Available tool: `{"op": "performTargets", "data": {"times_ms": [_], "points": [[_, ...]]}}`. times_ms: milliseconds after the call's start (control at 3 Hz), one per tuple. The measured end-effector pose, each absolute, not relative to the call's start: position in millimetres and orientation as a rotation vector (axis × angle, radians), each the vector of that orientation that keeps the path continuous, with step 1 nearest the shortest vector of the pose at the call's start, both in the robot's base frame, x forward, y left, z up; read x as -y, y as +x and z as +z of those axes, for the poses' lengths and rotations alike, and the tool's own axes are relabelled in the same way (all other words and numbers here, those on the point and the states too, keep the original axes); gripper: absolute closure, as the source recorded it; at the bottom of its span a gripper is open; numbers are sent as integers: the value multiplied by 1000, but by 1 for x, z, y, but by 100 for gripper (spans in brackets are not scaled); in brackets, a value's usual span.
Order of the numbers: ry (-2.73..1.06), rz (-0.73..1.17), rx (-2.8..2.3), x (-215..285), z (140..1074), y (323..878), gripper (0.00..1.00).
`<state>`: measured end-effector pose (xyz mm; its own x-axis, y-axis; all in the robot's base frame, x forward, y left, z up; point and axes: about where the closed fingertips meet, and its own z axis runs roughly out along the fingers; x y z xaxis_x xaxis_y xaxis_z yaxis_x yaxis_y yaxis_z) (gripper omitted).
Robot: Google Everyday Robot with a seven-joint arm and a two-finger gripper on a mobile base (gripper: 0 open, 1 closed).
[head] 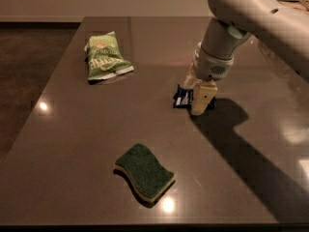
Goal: Move rxbar blueberry near sponge
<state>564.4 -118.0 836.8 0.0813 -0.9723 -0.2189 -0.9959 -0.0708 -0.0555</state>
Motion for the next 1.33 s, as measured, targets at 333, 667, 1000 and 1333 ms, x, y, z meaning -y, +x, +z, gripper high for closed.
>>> {"op": "performTargets", "data": {"times_ms": [333,667,1000,1333], "points": [[-2156,184,-2020,120,837,565,59],[-2161,188,-2031,122,845,560,83],[-2176,222,-2007,117,858,539,100],[-2219,265,-1928,98,876,506,100]]}}
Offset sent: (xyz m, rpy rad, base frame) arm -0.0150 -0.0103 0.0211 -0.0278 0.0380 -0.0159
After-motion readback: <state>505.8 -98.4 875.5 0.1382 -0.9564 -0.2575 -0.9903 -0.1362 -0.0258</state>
